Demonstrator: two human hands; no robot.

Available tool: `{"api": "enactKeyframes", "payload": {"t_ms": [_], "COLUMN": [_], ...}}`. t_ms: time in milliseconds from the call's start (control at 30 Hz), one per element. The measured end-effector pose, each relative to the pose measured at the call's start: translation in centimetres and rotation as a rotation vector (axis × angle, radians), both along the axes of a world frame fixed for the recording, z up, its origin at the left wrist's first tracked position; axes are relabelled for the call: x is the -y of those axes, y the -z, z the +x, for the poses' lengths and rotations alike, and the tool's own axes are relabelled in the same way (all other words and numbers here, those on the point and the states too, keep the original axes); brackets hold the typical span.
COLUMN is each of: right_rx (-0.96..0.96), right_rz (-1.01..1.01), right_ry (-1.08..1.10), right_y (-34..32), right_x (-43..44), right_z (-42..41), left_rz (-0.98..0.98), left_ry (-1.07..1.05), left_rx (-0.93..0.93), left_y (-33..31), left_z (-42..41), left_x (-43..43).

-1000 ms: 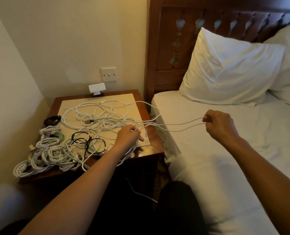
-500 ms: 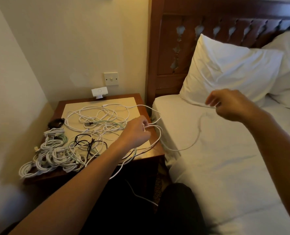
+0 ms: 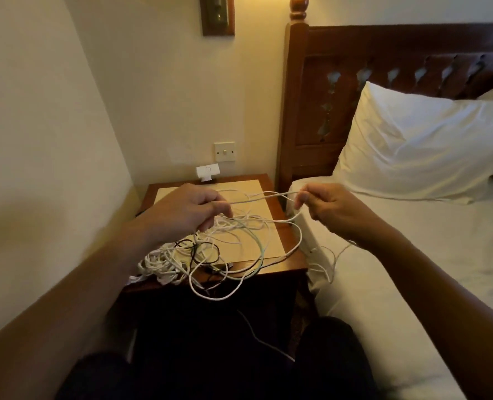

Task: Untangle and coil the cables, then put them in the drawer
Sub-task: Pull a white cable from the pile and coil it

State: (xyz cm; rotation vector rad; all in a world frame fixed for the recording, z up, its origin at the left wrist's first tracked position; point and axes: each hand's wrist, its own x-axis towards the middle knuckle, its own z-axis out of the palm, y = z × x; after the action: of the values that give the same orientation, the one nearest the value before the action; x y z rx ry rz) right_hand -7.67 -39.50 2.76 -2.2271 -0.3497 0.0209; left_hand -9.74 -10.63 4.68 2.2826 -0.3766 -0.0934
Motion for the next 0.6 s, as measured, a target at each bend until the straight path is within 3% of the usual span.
{"api": "enactKeyframes", "payload": {"t_ms": [100,133,167,267,367,467,600], "right_rx": [-0.113,-0.15,-0.181,-0.335,-0.207,0.073,0.093], "right_rz": [-0.425,-0.445,-0.384,0.051,0.103,-0.05,-0.032], "right_ry": [-0.097,-0.151,-0.221,-0.395,-0.379,-0.226,-0.151], "right_y": [0.5,0.7,0.7,1.0,1.7,3.0,6.2], "right_x": [-0.8,-1.8,-3.0,-6.6,-8.2,-7.2,-6.4], "right_z": [-0.9,-1.6,-2.4,-4.9,-5.5,-4.3,-3.4], "left_rz": [-0.109,-0.094,-0.082,-0.009,0.16,-0.005,-0.37], "left_ry": [-0.053,-0.064,-0.076,-0.159,-0.272,-0.21,0.045], "left_rx": [-0.06,-0.045,-0.022,0.101,0.145,-0.127,-0.491], "left_y": [0.4,0.7,1.2,2.4,3.5,5.1,5.7], "left_z": [-3.2,-3.9,-4.5,-4.9,-5.5,-7.5,-11.5], "left_x": [-1.3,-1.0,-0.5,0.3,-1.3,-4.0,-5.1]}}
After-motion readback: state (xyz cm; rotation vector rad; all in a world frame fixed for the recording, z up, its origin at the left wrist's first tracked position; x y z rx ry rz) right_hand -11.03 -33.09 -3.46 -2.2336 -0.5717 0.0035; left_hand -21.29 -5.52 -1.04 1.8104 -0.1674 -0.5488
